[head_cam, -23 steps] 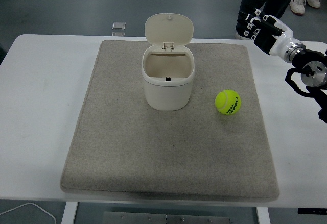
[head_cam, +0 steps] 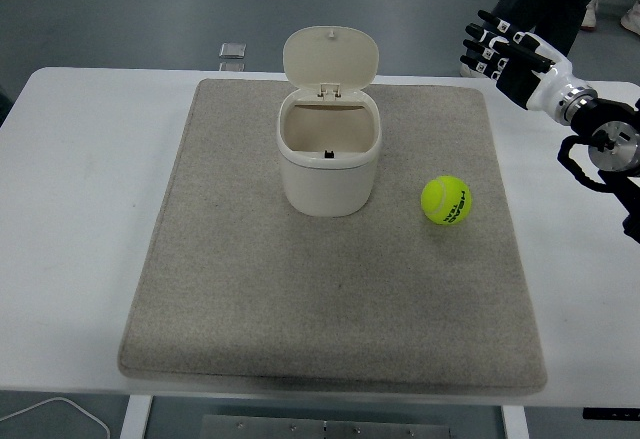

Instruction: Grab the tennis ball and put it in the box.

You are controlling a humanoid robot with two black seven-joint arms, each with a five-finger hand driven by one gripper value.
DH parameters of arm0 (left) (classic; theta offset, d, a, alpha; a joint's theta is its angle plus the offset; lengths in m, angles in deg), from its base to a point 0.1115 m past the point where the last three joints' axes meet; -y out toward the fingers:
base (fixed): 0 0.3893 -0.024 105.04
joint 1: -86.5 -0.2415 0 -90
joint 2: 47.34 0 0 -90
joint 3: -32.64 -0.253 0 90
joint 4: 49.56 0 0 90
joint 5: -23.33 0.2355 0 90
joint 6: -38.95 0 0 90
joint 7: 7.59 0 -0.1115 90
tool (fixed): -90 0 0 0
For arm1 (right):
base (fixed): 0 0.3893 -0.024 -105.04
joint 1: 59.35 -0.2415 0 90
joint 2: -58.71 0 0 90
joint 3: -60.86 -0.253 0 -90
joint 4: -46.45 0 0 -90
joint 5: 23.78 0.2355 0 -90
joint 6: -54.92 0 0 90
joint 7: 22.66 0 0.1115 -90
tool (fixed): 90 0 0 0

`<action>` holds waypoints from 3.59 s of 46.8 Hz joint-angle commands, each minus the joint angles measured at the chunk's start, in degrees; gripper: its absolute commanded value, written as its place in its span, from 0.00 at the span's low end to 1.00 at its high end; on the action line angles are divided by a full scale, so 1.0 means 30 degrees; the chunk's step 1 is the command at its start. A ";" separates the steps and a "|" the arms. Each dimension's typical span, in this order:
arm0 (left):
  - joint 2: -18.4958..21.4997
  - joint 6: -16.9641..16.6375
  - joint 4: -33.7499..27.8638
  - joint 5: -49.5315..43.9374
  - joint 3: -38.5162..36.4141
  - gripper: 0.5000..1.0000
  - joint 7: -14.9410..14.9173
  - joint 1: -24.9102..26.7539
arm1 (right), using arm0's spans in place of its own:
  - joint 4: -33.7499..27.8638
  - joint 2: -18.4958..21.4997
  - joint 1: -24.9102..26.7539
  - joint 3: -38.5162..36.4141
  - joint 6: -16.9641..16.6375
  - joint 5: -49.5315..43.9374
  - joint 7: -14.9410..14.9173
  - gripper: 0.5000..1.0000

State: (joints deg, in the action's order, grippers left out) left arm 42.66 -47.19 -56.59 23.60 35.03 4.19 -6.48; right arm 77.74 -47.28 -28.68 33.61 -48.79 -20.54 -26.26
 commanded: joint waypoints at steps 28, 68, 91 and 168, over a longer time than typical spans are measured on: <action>0.0000 0.0000 0.0000 0.0025 -0.0006 0.98 -0.0001 -0.0002 | 0.0000 -0.0119 -0.0176 0.0179 -0.0001 -0.0082 0.0000 0.86; 0.0000 0.0000 0.0000 0.0025 -0.0006 0.98 -0.0001 -0.0002 | 0.1610 -0.1555 -0.0587 0.0238 -0.0294 -1.0302 -0.2226 0.86; 0.0000 0.0000 0.0000 0.0025 -0.0006 0.98 -0.0001 -0.0002 | 0.5124 -0.4483 -0.1465 0.4980 -0.0294 -1.8361 -0.5799 0.86; 0.0000 0.0000 0.0000 -0.0004 -0.0006 0.98 -0.0001 -0.0002 | 0.9492 -0.5862 -0.0763 0.7796 0.1494 -2.6390 -0.7032 0.33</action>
State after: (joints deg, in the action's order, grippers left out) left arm 42.66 -47.19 -56.59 23.64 35.01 4.19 -6.51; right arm 106.30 -64.91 -30.97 56.91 -44.43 -99.05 -47.35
